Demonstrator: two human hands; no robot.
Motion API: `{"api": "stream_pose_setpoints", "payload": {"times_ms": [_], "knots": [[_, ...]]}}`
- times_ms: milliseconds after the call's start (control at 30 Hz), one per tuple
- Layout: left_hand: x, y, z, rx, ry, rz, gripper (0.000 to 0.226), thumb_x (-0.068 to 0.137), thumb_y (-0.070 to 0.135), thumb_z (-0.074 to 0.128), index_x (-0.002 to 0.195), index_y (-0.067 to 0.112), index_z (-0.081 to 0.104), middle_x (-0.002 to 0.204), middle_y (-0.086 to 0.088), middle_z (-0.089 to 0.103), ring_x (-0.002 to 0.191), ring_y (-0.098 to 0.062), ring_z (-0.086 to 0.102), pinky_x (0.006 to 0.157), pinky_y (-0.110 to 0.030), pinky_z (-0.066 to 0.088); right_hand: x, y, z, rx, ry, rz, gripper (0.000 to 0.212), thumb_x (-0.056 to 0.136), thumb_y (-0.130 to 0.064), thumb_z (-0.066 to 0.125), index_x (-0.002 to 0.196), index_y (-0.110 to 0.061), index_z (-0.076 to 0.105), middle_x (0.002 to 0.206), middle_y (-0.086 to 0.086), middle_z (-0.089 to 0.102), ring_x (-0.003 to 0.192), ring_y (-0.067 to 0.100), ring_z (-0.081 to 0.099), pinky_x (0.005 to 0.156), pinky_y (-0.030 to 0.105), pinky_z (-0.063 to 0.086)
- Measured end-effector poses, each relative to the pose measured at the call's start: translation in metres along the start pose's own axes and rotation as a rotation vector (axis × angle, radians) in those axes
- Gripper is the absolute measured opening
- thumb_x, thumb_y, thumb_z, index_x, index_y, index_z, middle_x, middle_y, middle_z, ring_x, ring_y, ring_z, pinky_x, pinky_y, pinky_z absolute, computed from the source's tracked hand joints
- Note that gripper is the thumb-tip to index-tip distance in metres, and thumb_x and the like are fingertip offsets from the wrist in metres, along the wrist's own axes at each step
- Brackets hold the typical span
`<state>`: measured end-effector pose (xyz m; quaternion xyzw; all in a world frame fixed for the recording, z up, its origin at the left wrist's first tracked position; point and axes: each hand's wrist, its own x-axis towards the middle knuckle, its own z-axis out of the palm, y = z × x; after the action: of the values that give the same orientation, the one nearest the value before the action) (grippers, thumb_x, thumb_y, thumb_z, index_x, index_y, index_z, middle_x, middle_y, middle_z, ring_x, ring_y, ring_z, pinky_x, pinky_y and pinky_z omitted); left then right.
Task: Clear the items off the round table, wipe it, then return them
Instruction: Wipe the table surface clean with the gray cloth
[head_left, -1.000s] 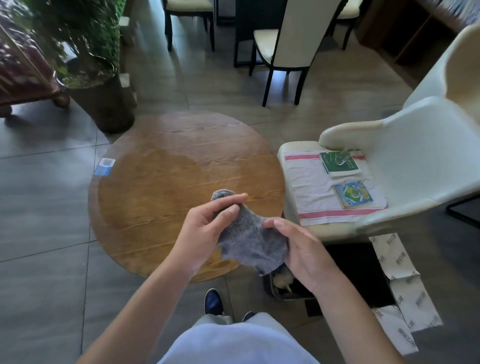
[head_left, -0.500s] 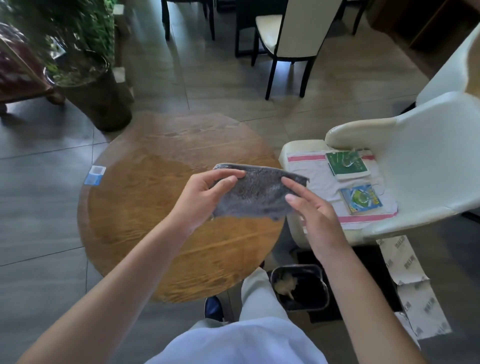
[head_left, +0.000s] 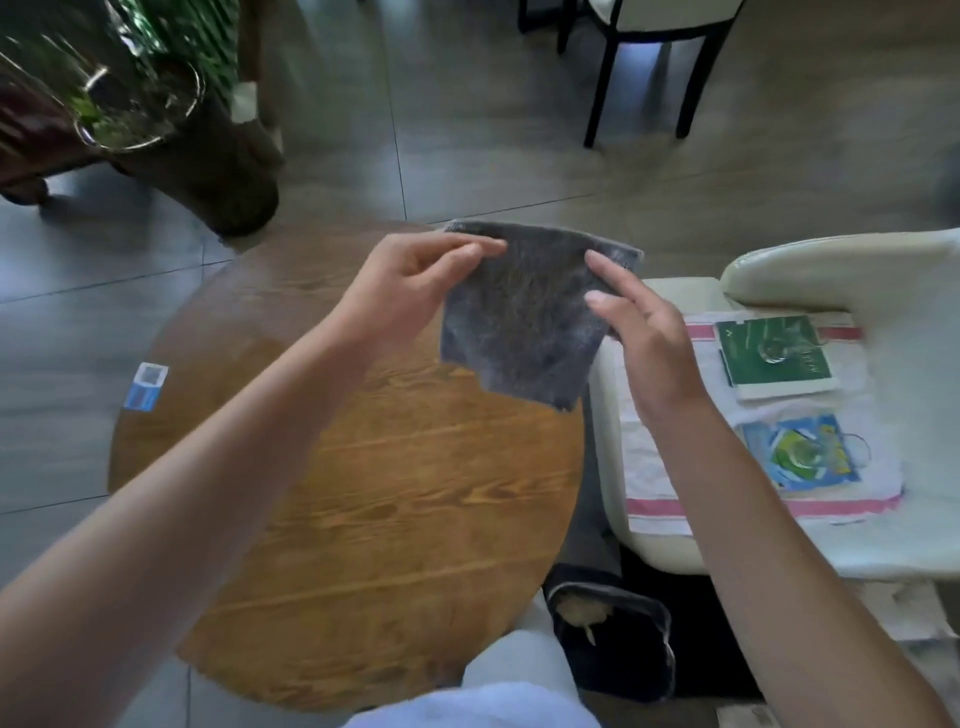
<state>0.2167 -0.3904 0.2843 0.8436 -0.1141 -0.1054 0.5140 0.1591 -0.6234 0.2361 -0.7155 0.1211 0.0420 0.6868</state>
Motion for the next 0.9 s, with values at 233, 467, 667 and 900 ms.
{"api": "stream_pose_setpoints", "payload": {"times_ms": [233,467,667,900], "knots": [[0.062,-0.106,0.047,0.006,-0.009,-0.110,0.022,0.098,0.011,0.066,0.111,0.023,0.078,0.090,0.015,0.075,0.074,0.012,0.060,0.074,-0.009,0.043,0.071,0.088,-0.006,-0.197,-0.061,-0.010,0.046,0.094,-0.029,0.062,0.140,-0.030,0.065,0.140,-0.014,0.063,0.130,-0.006,0.055,0.113,0.023,0.044],[-0.005,-0.148,0.078,-0.069,0.073,-0.230,0.025,0.096,0.007,0.063,0.100,0.026,0.079,0.091,0.008,0.077,0.078,0.004,0.065,0.074,-0.012,0.046,0.002,0.147,0.002,-0.284,-0.053,0.005,0.051,0.096,-0.025,0.063,0.147,-0.028,0.053,0.149,-0.010,0.054,0.139,-0.003,0.047,0.111,0.011,0.036],[-0.118,-0.180,0.102,-0.206,-0.038,-0.448,0.025,0.095,0.003,0.065,0.100,0.023,0.080,0.097,0.005,0.079,0.090,0.000,0.069,0.079,-0.014,0.050,-0.096,0.200,0.006,-0.233,-0.019,0.160,0.044,0.094,-0.019,0.063,0.136,-0.028,0.062,0.135,-0.008,0.064,0.130,0.014,0.060,0.106,0.036,0.050],[-0.118,-0.224,0.122,-0.196,-0.141,-0.658,0.028,0.098,0.006,0.065,0.100,0.029,0.082,0.103,0.009,0.080,0.103,-0.004,0.069,0.090,-0.025,0.052,-0.076,0.235,0.008,-0.349,-0.150,0.290,0.052,0.093,-0.030,0.064,0.144,-0.024,0.058,0.139,-0.009,0.059,0.134,0.007,0.053,0.110,0.036,0.047]]}}
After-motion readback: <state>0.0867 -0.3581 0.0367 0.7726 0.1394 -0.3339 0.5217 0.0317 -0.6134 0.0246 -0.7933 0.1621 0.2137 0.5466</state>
